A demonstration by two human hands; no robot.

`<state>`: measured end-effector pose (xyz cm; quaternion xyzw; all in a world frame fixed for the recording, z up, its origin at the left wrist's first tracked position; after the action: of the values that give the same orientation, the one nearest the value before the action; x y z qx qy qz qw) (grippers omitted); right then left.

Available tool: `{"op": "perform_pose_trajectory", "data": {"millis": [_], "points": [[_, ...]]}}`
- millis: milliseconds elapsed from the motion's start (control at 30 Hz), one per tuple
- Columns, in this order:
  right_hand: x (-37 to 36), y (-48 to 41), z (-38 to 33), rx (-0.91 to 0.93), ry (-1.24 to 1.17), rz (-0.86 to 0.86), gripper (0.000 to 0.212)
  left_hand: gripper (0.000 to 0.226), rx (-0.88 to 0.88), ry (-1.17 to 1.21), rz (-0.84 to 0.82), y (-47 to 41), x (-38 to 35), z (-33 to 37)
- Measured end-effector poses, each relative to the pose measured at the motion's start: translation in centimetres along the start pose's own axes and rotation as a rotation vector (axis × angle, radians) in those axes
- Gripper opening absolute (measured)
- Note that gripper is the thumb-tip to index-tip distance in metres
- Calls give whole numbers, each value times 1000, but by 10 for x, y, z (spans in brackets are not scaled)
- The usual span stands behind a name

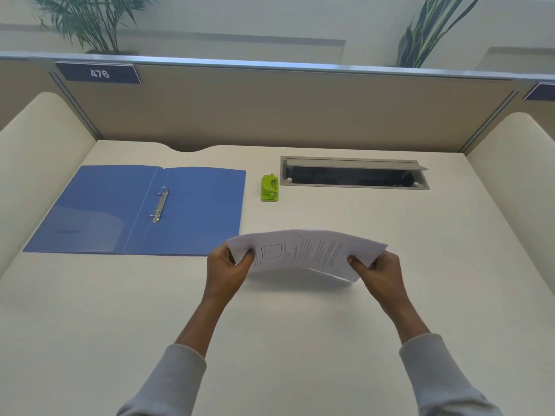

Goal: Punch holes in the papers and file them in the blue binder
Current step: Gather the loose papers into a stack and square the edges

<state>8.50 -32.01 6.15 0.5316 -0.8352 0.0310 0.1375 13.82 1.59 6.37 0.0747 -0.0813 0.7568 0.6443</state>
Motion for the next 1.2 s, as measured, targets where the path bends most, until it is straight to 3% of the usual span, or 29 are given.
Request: {"op": "perform_pose_trajectory", "data": {"millis": [167, 433, 533, 700, 800, 1200], "points": [[6, 0, -6, 32, -62, 111, 20, 31, -33, 30, 17, -5, 0, 6], [-5, 4, 21, -33, -72, 148, 23, 14, 99, 11, -1, -2, -8, -29], [-5, 1, 14, 4, -84, 156, 27, 25, 69, 26, -7, -5, -9, -20], [-9, -1, 28, -30, -67, 159, 19, 16, 129, -2, -27, -5, -12, -39], [-9, -3, 21, -19, -76, 159, 21, 27, 129, -4, -14, -7, -11, -37], [-13, -2, 38, -78, -59, 165, 18, 25, 171, 43, -46, -8, -19, -54]]}}
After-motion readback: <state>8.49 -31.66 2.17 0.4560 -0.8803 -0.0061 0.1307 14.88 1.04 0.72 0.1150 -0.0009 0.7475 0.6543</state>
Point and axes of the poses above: each hand's wrist, its own y-axis away from the middle knuckle, its own x-axis out of the back of the hand, z = x × y, the point moved 9 cm from there along -y, towards the middle knuckle, and after that the axes turned 5 degrees about z, right-handed, at the moved point
